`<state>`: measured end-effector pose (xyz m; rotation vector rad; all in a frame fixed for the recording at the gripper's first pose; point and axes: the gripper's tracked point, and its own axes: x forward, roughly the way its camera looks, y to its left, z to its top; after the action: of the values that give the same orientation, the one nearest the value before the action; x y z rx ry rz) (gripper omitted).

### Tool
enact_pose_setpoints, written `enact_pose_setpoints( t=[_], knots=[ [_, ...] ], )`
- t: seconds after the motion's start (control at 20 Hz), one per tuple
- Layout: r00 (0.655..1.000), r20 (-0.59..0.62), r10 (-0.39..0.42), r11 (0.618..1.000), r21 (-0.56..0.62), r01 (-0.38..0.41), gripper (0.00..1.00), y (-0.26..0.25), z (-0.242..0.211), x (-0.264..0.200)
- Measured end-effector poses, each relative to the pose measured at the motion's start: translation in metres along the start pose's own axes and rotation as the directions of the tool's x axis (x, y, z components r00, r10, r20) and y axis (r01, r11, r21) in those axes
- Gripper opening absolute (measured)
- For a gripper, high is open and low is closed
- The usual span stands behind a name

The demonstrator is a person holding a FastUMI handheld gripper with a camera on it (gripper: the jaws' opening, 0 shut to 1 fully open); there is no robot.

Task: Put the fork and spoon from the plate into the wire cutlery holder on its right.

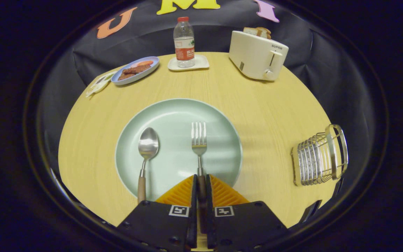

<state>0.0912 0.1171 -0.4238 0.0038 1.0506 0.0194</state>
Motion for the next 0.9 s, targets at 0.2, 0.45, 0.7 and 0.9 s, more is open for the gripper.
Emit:
enact_pose_setpoints(
  t=[0.2,0.45,0.7,0.9],
  knots=[
    [0.999,0.013,0.045,0.998,-0.043,-0.045,0.05,0.003,0.0,-0.014],
    [0.997,0.027,0.077,0.994,-0.08,-0.074,0.05,-0.013,0.001,-0.048],
    [0.996,0.048,0.077,0.992,-0.105,-0.072,0.05,-0.057,-0.005,-0.085],
    [0.996,0.033,0.08,0.993,-0.09,-0.077,0.05,-0.101,-0.009,-0.105]
  ],
)
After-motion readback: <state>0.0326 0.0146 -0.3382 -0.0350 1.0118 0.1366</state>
